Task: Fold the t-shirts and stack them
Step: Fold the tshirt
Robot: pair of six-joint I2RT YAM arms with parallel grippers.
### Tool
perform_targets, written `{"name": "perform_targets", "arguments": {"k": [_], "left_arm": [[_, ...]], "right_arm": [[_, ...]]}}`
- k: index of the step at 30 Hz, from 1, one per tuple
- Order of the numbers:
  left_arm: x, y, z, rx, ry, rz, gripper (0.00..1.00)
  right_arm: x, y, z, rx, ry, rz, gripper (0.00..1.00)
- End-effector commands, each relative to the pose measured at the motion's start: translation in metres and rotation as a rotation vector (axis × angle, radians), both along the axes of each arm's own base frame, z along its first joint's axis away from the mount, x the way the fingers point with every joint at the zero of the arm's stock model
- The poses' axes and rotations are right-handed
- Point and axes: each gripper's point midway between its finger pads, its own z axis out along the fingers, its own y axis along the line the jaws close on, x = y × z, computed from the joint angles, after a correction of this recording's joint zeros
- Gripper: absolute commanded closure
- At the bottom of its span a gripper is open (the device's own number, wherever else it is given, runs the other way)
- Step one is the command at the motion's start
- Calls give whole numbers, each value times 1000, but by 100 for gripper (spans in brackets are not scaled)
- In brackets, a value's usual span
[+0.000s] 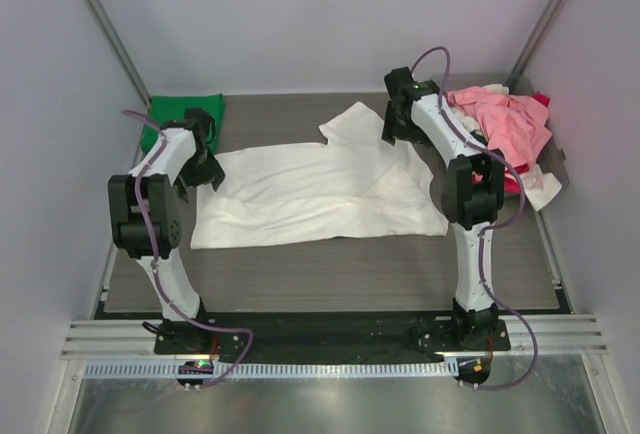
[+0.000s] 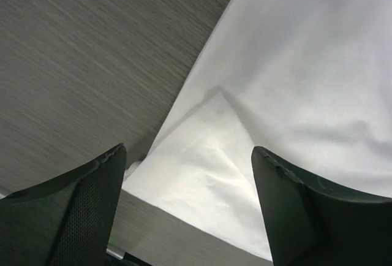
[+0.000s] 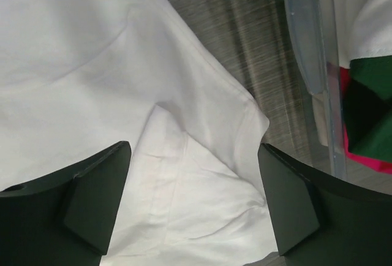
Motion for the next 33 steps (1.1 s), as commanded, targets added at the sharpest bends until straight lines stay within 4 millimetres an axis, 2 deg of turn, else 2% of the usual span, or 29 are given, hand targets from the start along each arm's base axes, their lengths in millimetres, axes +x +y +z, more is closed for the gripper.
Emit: {"name": "perform_targets", "arguments": {"k": [1,2,3,4,5,6,7,8,9,10,11,12,13,14,17,19,21,27,33], "left_arm": [[-11,17,54,23,-98,32,16],[-17,17,58,13,-111,43,14],[-21,15,64,3,-142,60,14],[-38,13,64,-10,-154,74,14],[-44,6,66,-54,-185,84,15],[-46,2,63,-89,-228,117,15],[-65,-11,57,-164,-250,120,16],[-72,-16,50,-194,-268,135,16],[-70,-21,48,-226,-320,151,16],[-73,-25,46,-257,-349,176,16],[-89,-32,32,-291,-342,191,16],[-89,-34,30,-306,-373,200,16],[-93,-35,24,-317,-373,215,16],[-101,-36,15,-331,-370,253,19],[-105,-34,7,-337,-391,303,22],[-113,-32,-2,-325,-403,333,22],[-114,-28,-1,-311,-428,350,22],[-119,-19,-8,-264,-466,388,21],[-121,-10,-17,-228,-505,434,23]], "right_arm": [[-2,-18,71,-26,-110,-30,8],[-9,-20,81,-17,-125,-30,8],[-26,-21,67,-7,-83,-38,8],[-33,-16,64,56,-88,-34,8],[-49,-14,89,122,-147,-34,8],[-76,-15,54,151,-59,-39,9],[-83,-6,52,253,-80,-48,9],[-99,-5,60,299,-107,-48,10],[-126,-8,30,311,-31,-68,11],[-133,-7,25,342,-36,-75,12],[-144,-7,18,368,-21,-89,13],[-166,-10,6,377,4,-101,14],[-170,-12,0,391,-2,-106,14],[-186,-15,-15,399,36,-124,15],[-196,-26,-26,411,37,-144,15],[-207,-33,-41,407,63,-160,15],[-210,-39,-46,398,73,-175,15],[-212,-52,-66,383,92,-212,16],[-209,-52,-88,393,105,-214,28]]}}
